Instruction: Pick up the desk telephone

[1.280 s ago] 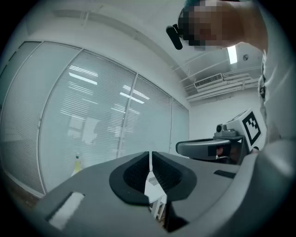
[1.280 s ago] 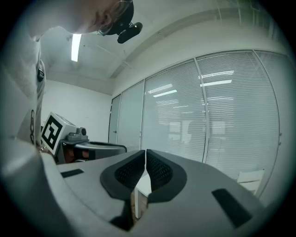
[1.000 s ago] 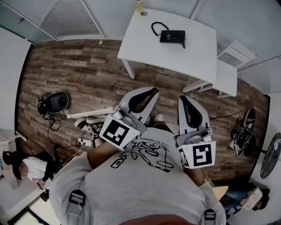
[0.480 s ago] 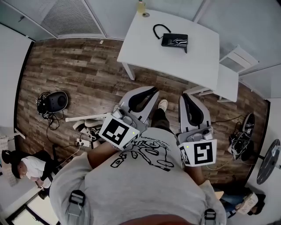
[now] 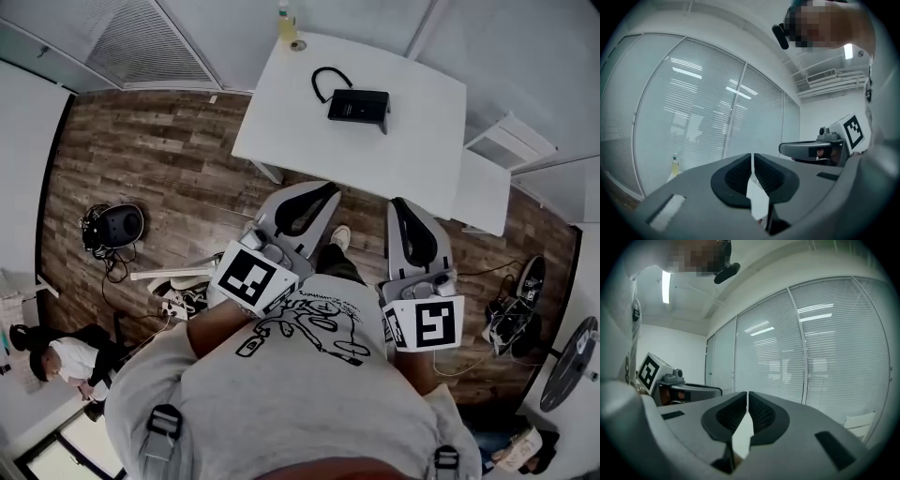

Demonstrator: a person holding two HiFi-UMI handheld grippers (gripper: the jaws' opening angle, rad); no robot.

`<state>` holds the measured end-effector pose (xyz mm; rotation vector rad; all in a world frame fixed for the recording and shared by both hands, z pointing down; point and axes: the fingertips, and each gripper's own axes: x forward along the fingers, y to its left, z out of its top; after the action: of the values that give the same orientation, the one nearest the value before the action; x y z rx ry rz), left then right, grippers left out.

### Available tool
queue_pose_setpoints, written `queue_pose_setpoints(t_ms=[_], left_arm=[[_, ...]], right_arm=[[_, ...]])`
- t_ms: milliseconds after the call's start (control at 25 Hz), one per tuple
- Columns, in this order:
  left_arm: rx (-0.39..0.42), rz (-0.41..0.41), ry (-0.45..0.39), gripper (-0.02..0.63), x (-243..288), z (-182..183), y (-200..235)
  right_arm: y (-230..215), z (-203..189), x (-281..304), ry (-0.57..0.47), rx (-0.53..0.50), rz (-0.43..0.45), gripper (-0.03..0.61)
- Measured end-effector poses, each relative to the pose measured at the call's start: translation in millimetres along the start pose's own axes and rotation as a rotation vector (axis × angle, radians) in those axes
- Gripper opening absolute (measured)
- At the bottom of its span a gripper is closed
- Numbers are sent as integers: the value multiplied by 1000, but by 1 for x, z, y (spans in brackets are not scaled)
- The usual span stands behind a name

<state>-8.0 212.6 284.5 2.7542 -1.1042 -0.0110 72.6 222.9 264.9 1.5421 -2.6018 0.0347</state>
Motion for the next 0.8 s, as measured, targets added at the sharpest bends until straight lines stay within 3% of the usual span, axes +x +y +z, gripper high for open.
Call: queue_pose_setpoints(t_ms=[400,800], left_arm=[[13,63,-6,20,93,12,15],[10,135,-13,20,130,14,53]], right_arm=[[-99,1,19,-9,-1,-44,12],[-133,-12,57,24,6,-27,11]])
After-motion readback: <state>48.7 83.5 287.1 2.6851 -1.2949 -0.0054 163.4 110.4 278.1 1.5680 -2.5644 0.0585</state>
